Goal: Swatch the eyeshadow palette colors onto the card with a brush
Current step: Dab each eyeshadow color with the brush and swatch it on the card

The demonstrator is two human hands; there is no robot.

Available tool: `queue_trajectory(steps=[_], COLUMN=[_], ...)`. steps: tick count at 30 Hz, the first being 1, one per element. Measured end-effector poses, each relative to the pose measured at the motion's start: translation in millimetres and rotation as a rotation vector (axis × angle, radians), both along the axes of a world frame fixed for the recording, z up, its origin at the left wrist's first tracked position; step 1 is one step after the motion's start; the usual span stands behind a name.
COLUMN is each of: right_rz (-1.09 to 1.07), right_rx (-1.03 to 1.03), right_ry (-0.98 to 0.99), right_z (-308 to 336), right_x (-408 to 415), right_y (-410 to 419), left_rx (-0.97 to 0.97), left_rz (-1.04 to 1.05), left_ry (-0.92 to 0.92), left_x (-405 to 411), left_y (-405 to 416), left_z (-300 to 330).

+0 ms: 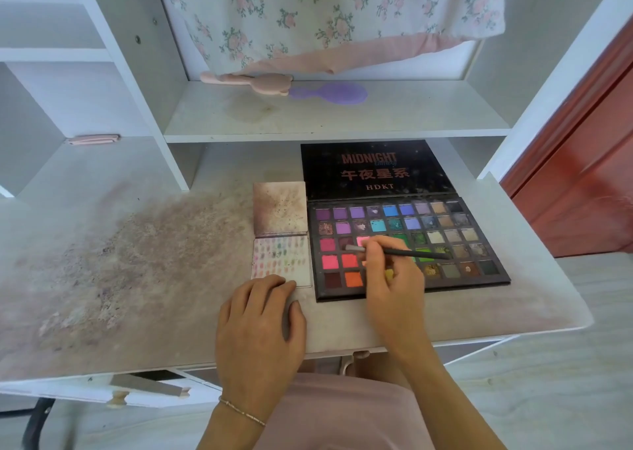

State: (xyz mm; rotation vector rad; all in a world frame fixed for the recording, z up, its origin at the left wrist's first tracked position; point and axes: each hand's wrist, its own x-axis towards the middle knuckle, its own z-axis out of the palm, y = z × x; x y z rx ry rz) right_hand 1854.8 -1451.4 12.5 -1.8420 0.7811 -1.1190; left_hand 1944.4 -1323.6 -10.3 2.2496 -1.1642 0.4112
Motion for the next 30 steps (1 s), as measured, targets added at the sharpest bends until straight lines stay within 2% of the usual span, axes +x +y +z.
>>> queue_trajectory(steps=[6, 11, 16, 30], right_rz=[-0.185, -0.357, -0.477, -0.465], right_rx=[0.071, -0.015, 0.005, -0.024], right_ry=[0.032, 0.096, 0.128, 0.246], right_z=[-1, -2, -5, -10], right_x=[-39, -67, -88, -87], right_y=[-27, -47, -64, -66], left_rx=[-0.004, -0.001, -0.016, -0.035], left_rz=[0.014, 0.010, 0.008, 0.026], left_ry=[-0.017, -0.038, -0.055, -0.073], left_x=[0, 1, 1, 1], left_y=[-1, -1, -1, -2], left_z=[-2, -4, -6, -10])
